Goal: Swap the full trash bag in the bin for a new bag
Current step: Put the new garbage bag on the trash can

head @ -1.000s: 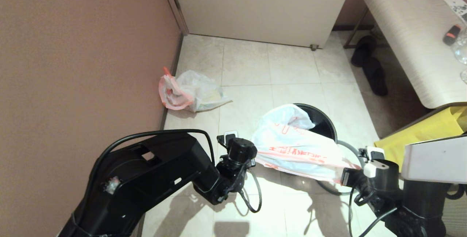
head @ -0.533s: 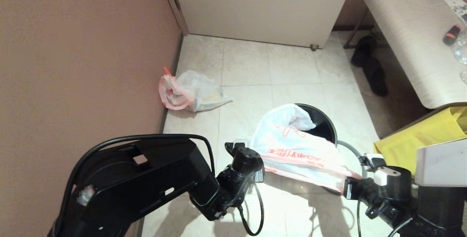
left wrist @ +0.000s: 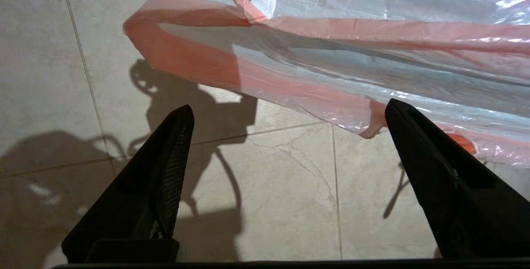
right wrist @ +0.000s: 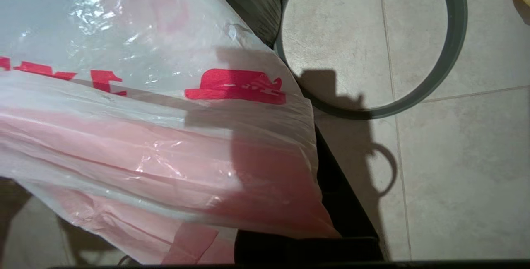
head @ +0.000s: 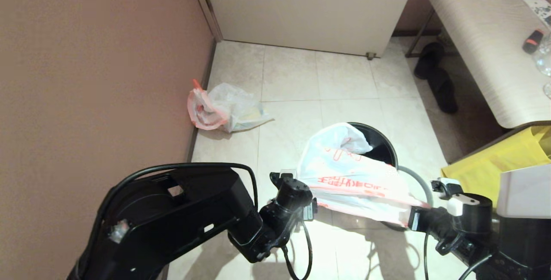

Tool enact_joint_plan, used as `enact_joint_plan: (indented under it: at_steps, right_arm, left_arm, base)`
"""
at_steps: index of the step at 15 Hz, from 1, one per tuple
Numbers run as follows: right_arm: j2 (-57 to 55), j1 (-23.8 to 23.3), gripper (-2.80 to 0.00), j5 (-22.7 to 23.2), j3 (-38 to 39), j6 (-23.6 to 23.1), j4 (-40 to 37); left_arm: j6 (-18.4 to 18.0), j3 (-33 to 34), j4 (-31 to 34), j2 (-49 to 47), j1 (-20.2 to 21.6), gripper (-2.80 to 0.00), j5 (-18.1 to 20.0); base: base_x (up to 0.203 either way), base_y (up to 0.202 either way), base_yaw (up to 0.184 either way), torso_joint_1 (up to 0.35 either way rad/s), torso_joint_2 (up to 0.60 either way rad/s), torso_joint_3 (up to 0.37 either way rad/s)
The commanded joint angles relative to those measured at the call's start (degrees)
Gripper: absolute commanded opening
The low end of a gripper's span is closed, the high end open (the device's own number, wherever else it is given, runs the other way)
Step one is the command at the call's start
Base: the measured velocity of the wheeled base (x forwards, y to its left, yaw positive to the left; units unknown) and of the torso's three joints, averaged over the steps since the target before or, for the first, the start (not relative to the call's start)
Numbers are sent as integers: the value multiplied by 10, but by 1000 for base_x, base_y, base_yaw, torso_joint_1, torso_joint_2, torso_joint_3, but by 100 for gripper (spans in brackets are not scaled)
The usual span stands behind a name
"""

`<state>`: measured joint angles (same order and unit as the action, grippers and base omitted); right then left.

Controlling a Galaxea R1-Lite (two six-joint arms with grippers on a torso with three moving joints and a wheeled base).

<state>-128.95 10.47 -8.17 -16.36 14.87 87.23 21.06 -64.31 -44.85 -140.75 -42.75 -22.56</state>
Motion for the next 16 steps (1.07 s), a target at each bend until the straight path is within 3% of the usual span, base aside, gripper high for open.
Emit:
enact_joint_plan:
  at_steps: [1,3,8,12,14,15,16]
  right_arm:
    - [20,1,-280,6,3,6,27]
    - [35,3,-280,28,7,32,27]
    - [35,1,-280,80,32,8,25]
    - [54,-10,-280,77,53,-40,21]
    - [56,-9,-280,60,52,-42,21]
    - [56,-7,0,42,52,-43,21]
    - [58,-5,0,38,59,-44,21]
  left_arm:
    - [-4,-16,-2,-31,5,0,-2]
    - [-9,-28,5,-41,11,0,-3]
    - [-9,-46,7,-51,18,0,-8]
    - [-8,-45,5,-46,18,0,-8]
    - [-8,-44,4,-45,18,0,-8]
    - [-8,-43,3,-44,18,0,-8]
    - [-7,-41,3,-40,17,0,-8]
  base:
    - [0,0,0,0,0,0]
    - [0,0,0,0,0,0]
    - [0,0,0,0,0,0]
    - [0,0,0,0,0,0]
    - [0,0,0,0,0,0]
    - [0,0,0,0,0,0]
    - [0,0,0,0,0,0]
